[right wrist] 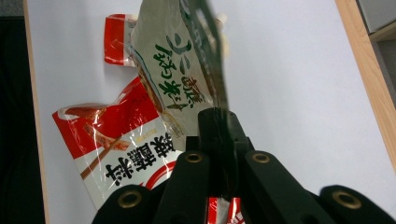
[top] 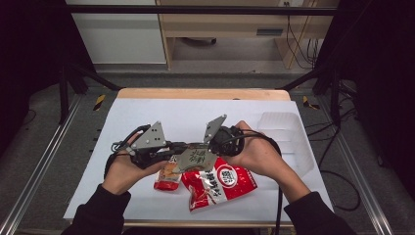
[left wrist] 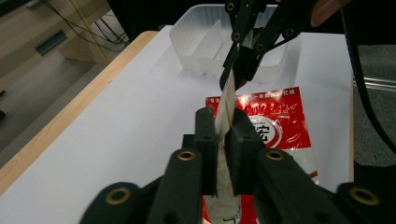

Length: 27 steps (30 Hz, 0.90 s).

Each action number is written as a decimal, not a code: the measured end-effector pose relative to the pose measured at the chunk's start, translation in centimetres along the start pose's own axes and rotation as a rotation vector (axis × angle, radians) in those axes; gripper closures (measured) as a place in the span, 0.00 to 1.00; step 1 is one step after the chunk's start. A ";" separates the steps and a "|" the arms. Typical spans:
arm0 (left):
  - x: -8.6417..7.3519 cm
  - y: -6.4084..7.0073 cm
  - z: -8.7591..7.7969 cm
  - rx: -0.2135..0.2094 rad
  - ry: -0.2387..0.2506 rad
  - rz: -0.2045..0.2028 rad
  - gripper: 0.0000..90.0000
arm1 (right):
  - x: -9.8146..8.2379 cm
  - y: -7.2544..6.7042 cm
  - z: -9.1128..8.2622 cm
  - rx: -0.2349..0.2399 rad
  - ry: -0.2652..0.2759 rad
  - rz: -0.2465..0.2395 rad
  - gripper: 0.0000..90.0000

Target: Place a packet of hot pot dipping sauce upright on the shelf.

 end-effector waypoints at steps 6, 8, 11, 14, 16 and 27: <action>-0.5 -0.1 -0.3 0.037 0.057 -0.029 0.51 | -0.3 0.4 -0.6 -0.026 -0.024 0.010 1.00; -0.9 -0.2 -0.2 0.045 0.067 -0.052 0.42 | -0.4 0.4 -0.7 -0.028 -0.023 0.011 1.00; -1.9 -0.3 0.0 0.080 0.063 -0.074 0.30 | -0.6 0.5 -0.9 -0.032 -0.024 0.013 1.00; -2.6 -0.3 0.2 0.097 0.053 -0.090 0.19 | -0.7 0.6 -1.0 -0.034 -0.023 0.015 1.00; -3.5 -0.4 0.3 0.123 0.036 -0.116 0.15 | -0.8 0.7 -1.1 -0.035 -0.022 0.019 1.00; -9.8 -1.0 0.3 0.151 0.036 -0.238 0.08 | -1.0 1.2 -2.0 -0.054 -0.012 0.043 1.00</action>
Point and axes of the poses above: each handheld gripper's, and its own axes: z roughly forward along the jaws, x roughly out of its top, y roughly to its right, the point moved 4 cm from there along z, roughly forward along the jaws, and after that the axes turned 11 degrees about -y, right-handed, at the moved point
